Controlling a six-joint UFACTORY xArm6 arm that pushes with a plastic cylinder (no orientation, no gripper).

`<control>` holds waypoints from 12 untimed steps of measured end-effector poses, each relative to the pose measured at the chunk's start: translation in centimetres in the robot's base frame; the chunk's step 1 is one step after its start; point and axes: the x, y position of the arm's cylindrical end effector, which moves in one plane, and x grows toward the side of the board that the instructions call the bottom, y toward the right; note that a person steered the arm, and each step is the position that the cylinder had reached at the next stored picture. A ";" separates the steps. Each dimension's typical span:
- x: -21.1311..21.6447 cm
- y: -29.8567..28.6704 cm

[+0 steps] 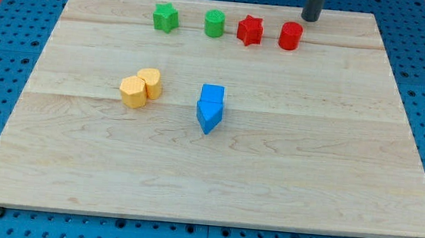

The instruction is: Slide the red circle diagonally bottom right to the red star

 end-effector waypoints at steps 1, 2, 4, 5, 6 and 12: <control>2.6 -2.9; 3.9 -6.6; 9.0 -8.9; 11.9 -9.5; 15.0 -9.5; 22.1 -2.1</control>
